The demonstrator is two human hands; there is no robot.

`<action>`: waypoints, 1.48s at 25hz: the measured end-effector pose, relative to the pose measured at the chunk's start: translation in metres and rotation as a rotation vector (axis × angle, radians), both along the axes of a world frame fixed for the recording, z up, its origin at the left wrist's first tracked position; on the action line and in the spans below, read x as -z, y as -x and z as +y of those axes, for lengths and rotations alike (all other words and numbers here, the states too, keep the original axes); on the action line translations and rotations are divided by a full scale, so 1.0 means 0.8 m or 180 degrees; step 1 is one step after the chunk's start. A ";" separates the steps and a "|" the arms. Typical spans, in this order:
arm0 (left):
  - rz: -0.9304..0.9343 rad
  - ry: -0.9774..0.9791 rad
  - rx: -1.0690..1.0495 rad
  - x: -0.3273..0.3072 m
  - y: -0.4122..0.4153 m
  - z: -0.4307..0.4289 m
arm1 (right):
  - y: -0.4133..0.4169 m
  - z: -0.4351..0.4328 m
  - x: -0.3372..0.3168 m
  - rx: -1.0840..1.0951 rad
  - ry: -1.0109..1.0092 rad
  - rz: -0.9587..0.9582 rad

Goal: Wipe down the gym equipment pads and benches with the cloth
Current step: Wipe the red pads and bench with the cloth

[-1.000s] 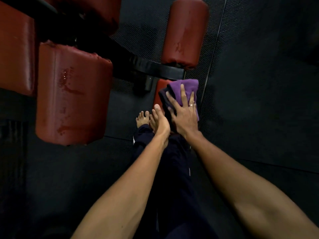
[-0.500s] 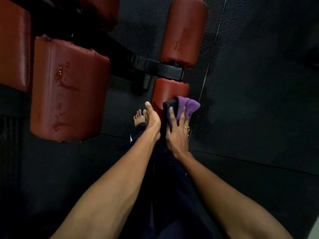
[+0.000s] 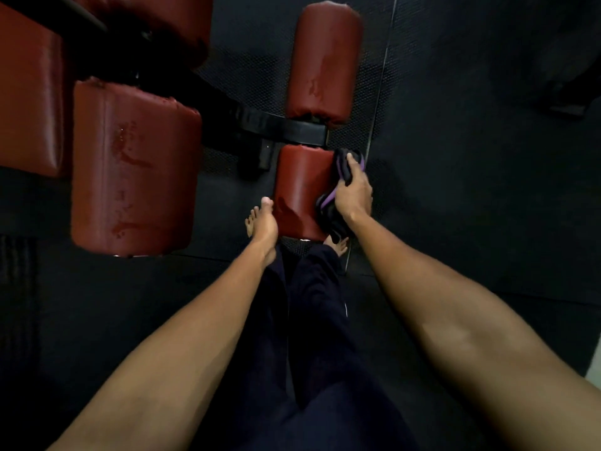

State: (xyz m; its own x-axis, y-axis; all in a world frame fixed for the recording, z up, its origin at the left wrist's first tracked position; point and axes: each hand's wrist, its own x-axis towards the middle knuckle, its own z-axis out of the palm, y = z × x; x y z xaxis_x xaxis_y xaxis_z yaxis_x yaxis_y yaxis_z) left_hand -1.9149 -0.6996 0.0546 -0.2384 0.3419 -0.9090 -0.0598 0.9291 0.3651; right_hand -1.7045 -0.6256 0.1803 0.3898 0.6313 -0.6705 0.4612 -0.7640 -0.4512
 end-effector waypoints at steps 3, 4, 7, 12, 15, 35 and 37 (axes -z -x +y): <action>-0.0137 0.0013 0.0102 -0.142 -0.009 0.019 | -0.004 -0.019 -0.044 -0.0073 0.0004 0.0166; -0.0119 -0.0025 0.0220 -0.179 -0.013 0.022 | 0.002 -0.027 -0.065 -0.0002 0.0030 0.0210; -0.0094 -0.0199 0.0202 -0.266 -0.019 0.024 | 0.021 -0.036 -0.133 0.0032 0.0014 0.0407; 0.0080 -0.0542 0.0606 -0.375 0.000 0.021 | 0.064 -0.045 -0.223 -0.0233 -0.0251 0.0598; 0.0292 -0.0776 0.0622 -0.421 0.044 0.020 | 0.100 -0.044 -0.259 -0.0484 -0.0392 0.0702; -0.0131 -0.0973 0.0258 -0.456 0.276 0.130 | 0.364 -0.061 -0.306 -0.1111 -0.0502 0.0399; -0.0135 -0.0910 0.0398 -0.443 0.272 0.129 | 0.374 -0.059 -0.293 -0.1357 -0.0429 0.0168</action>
State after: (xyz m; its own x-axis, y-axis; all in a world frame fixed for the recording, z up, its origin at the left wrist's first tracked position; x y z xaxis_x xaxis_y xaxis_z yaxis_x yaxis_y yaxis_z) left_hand -2.1324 -0.5968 0.4089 -0.1425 0.6094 -0.7800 0.0277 0.7902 0.6123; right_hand -2.0040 -0.6726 0.4148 0.0434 0.8112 -0.5832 0.6958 -0.4434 -0.5650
